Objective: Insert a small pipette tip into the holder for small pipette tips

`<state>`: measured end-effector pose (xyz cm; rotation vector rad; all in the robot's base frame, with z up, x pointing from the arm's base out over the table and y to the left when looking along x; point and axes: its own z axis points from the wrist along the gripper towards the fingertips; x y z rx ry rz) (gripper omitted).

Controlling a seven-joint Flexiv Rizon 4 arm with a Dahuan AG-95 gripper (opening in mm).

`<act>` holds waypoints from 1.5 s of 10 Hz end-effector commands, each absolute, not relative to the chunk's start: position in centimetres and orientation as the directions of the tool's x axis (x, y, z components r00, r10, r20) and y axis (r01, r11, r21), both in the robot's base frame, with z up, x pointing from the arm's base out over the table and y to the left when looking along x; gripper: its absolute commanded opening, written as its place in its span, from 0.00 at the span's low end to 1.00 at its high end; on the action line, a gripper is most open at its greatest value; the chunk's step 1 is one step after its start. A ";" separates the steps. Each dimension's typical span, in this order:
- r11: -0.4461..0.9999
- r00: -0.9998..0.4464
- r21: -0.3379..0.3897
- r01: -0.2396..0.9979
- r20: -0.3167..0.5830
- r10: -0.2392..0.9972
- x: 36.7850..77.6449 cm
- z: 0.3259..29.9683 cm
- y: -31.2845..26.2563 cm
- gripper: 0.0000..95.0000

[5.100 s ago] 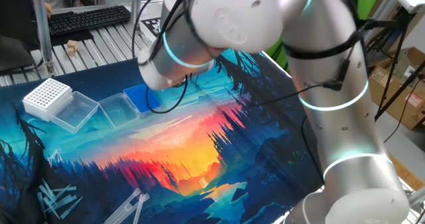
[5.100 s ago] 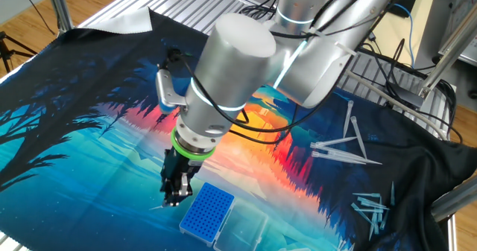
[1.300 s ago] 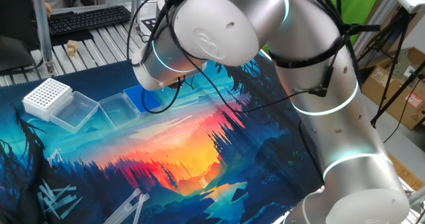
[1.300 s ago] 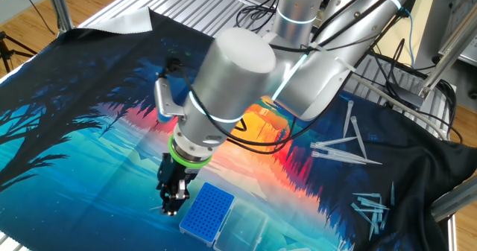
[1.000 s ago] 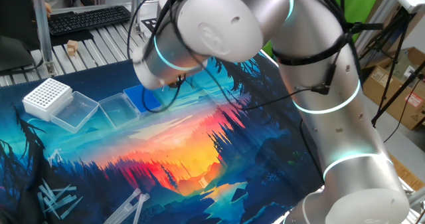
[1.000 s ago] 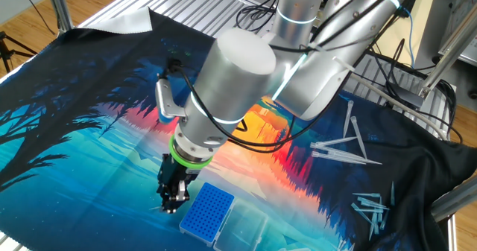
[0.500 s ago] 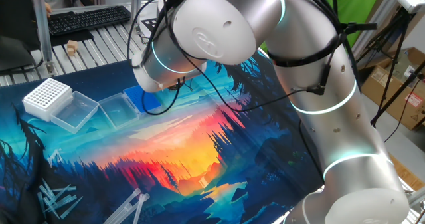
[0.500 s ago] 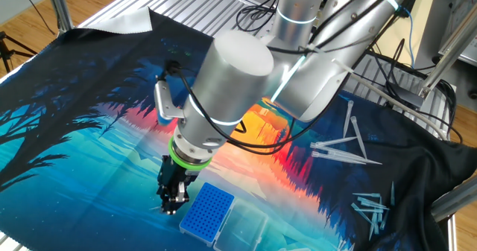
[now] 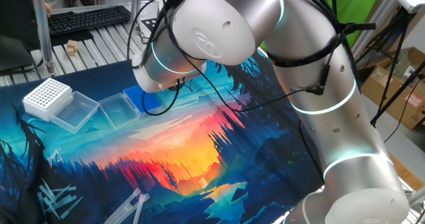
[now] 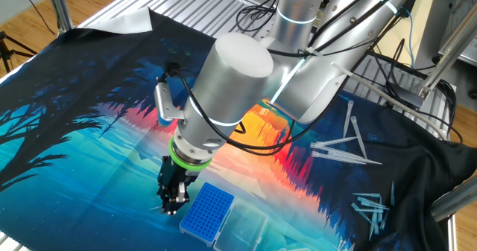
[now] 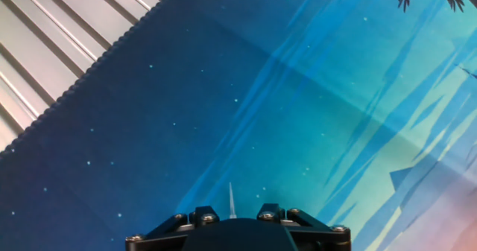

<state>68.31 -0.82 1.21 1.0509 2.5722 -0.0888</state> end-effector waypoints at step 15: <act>0.721 -0.654 0.096 0.686 -0.354 0.669 68.3 0.4 -0.9 0.00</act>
